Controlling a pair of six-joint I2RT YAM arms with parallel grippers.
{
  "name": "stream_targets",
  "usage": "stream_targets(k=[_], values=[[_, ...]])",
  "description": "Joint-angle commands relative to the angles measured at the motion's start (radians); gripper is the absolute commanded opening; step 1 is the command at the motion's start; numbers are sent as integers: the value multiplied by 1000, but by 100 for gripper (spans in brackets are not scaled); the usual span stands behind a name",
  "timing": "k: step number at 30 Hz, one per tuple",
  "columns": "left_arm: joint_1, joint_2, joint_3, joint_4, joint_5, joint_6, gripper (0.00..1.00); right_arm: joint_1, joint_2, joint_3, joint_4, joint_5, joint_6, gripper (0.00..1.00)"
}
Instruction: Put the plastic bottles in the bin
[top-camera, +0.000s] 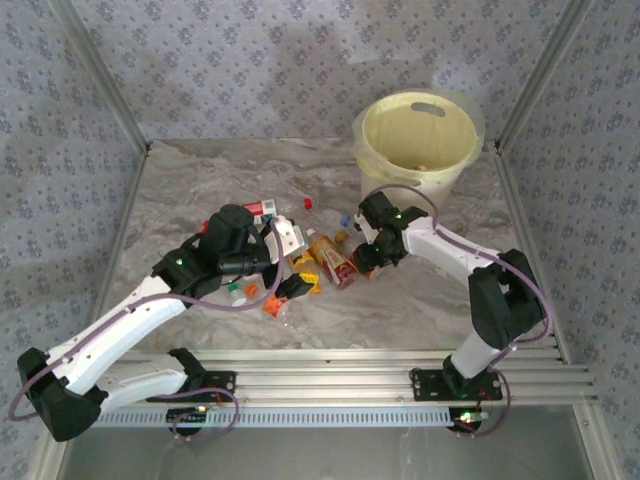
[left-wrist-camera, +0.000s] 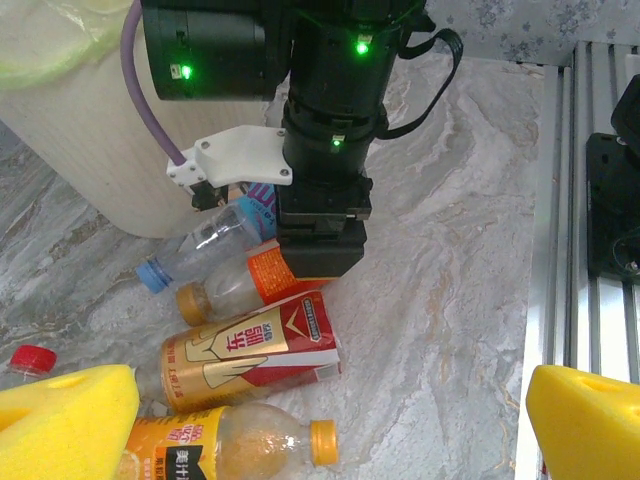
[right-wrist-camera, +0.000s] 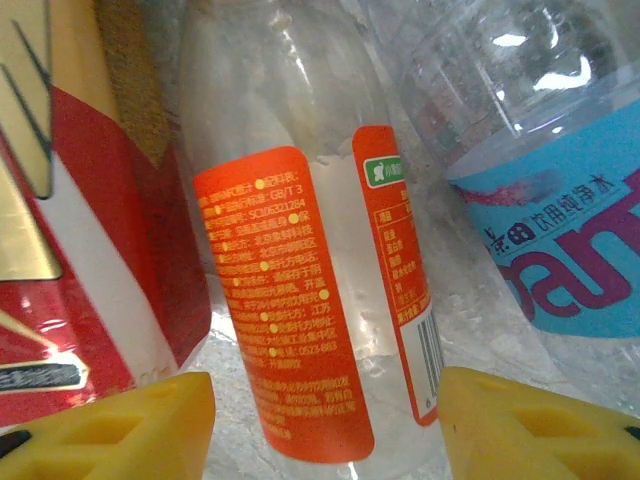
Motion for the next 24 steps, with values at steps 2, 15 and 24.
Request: stream_targets(k=[2, 15, 24], values=[[-5, 5, 22, 3, 25, -7, 100, 9, 53, 26, -10, 42, -23, 65], [-5, 5, 21, 4, 27, -10, 100, 14, 145, 50, 8, 14, -41, 74], [-4, 5, 21, 3, 27, -10, 100, 16, 166, 53, 15, 6, -45, 71]])
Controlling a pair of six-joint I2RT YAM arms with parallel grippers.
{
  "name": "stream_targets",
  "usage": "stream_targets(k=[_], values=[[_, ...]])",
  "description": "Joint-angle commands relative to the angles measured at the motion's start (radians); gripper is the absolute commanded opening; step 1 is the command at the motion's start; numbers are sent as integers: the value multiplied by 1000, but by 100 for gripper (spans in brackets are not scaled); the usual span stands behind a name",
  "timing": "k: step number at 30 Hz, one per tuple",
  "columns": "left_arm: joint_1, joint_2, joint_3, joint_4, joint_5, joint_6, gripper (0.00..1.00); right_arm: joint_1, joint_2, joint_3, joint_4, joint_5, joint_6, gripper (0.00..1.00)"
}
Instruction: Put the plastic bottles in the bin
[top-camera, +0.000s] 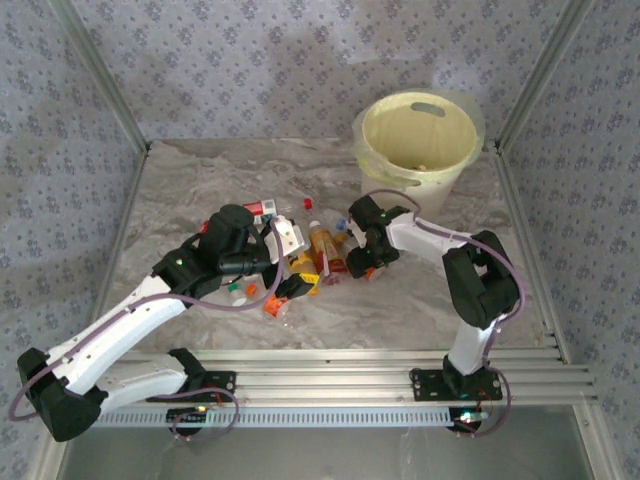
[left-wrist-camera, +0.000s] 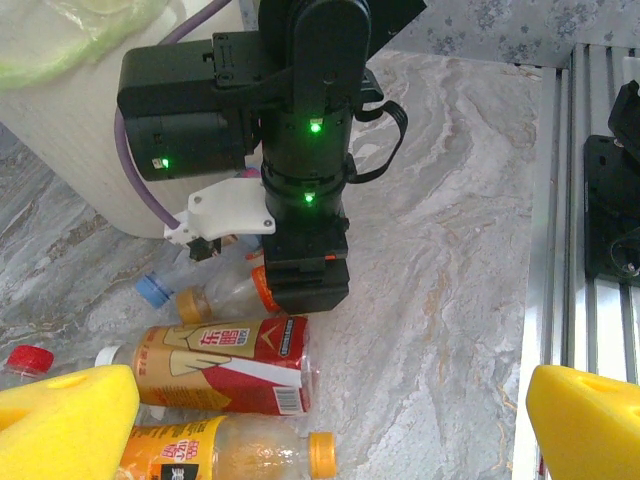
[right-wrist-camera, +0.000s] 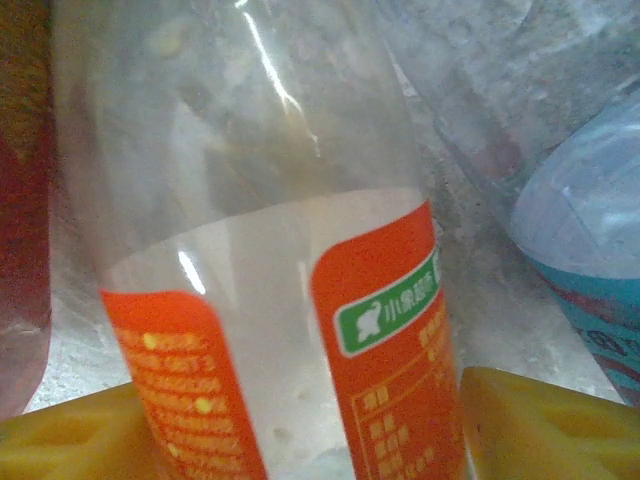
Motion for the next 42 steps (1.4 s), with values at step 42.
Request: stream_targets(k=[42], values=[[-5, -231, -231, 494, -169, -266, 100, 58, -482, 436, -94, 13, 17, 58]])
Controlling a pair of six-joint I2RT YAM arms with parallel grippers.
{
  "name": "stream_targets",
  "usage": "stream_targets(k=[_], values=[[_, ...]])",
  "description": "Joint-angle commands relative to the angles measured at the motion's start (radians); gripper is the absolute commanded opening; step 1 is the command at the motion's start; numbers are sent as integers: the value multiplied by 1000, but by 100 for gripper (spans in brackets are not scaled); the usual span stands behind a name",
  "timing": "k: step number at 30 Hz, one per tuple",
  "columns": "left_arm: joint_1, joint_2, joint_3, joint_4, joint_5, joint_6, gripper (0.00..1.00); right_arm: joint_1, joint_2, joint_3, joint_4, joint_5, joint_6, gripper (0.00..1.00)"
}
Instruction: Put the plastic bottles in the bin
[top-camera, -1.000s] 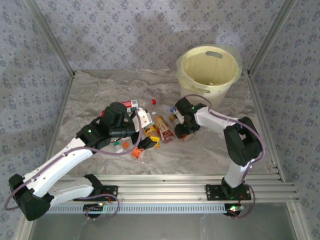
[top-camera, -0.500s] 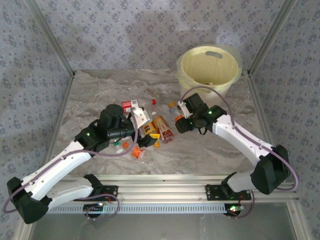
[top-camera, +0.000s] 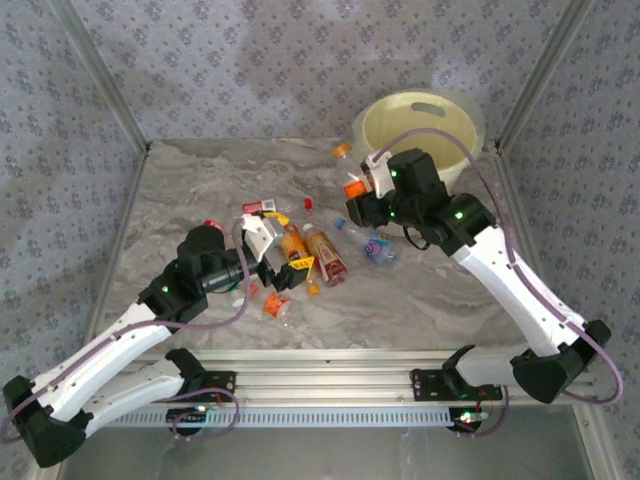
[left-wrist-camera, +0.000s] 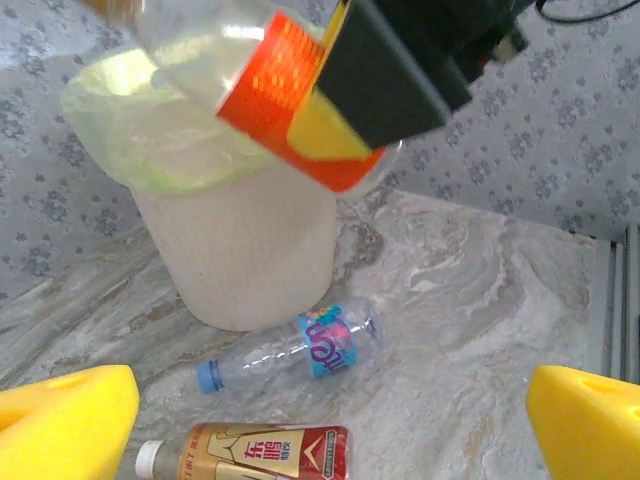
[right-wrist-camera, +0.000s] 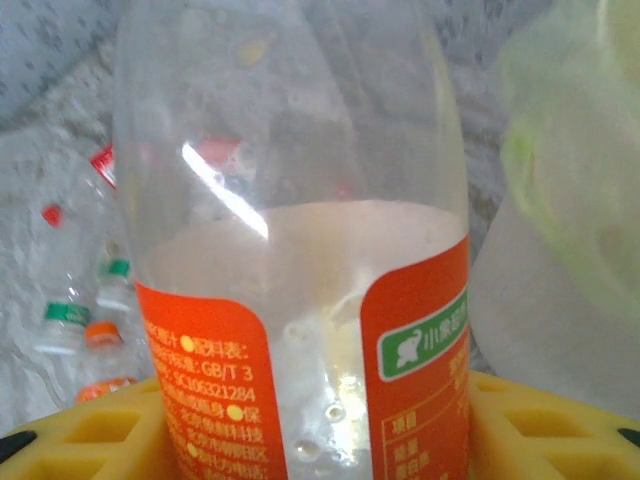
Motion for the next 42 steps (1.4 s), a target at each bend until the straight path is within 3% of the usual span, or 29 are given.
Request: stream_targets(k=[1, 14, 19, 34, 42], values=[[-4, -34, -12, 101, -53, -30, 100, -30, 30, 129, -25, 23, -37, 58], [-4, -46, -6, 81, -71, -11, 100, -223, 259, 413, -83, 118, -147, 57], [-4, -29, 12, 36, -66, 33, 100, -315, 335, 482, -118, 89, -141, 57], [-3, 19, 55, -45, -9, 75, 100, -446, 467, 491, -185, -31, -127, 59], [-4, 31, 64, -60, 10, 79, 100, -458, 472, 481, -174, -64, -95, 73]])
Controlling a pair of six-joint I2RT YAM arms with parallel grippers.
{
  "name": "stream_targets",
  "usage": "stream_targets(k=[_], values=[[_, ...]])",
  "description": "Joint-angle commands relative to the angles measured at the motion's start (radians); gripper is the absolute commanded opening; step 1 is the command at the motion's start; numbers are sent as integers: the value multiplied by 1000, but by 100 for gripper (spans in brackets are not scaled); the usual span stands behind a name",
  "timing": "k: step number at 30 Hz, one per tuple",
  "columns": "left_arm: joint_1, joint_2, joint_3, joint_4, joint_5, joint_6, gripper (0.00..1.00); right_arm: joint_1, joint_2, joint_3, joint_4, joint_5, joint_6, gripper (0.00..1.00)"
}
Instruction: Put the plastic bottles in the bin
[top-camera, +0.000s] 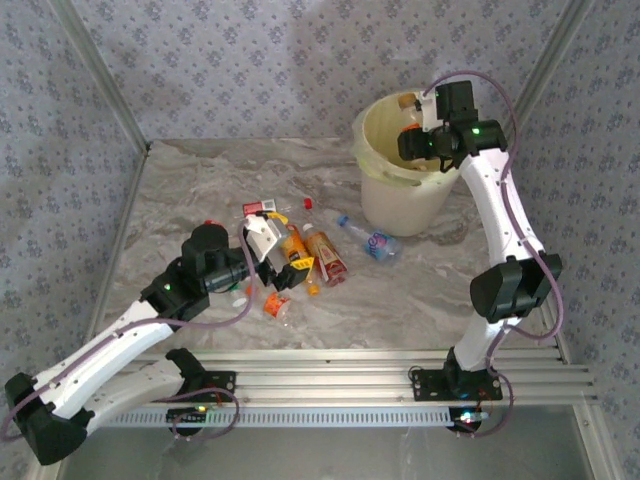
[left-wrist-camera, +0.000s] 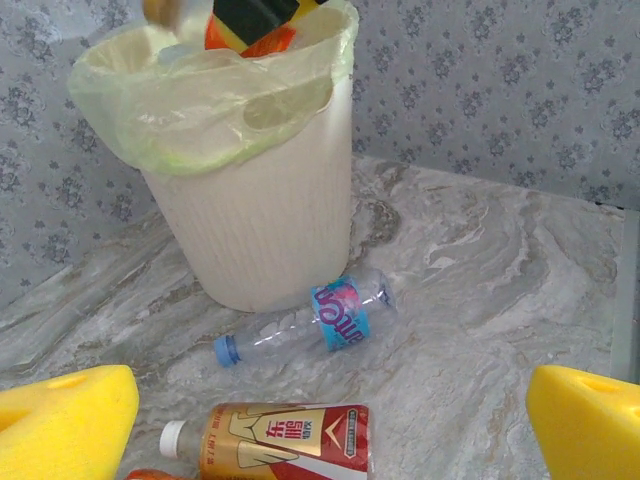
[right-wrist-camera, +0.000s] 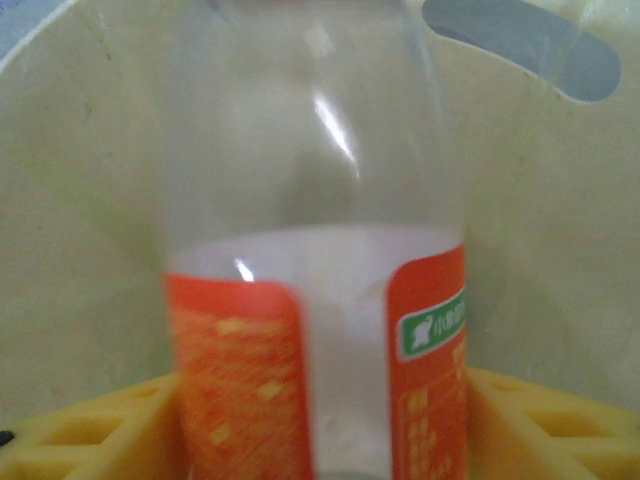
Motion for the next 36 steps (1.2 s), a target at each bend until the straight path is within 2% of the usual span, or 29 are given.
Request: stream_targets(k=[1, 5, 18, 24, 30, 36], values=[[-5, 3, 44, -10, 31, 15, 100, -3, 3, 1, -10, -34, 23, 75], [-4, 11, 52, -22, 40, 16, 100, -1, -18, -4, 0, -16, 27, 79], [-5, 31, 95, -133, 70, 107, 100, 104, -231, -151, 60, 66, 15, 77], [-4, 40, 123, -192, 64, 143, 100, 213, -375, -316, 107, 49, 77, 76], [-4, 39, 213, -350, 29, 146, 100, 349, -498, -504, 149, 30, 159, 73], [-4, -44, 239, -525, -1, 97, 100, 473, -565, -684, 183, 9, 211, 72]])
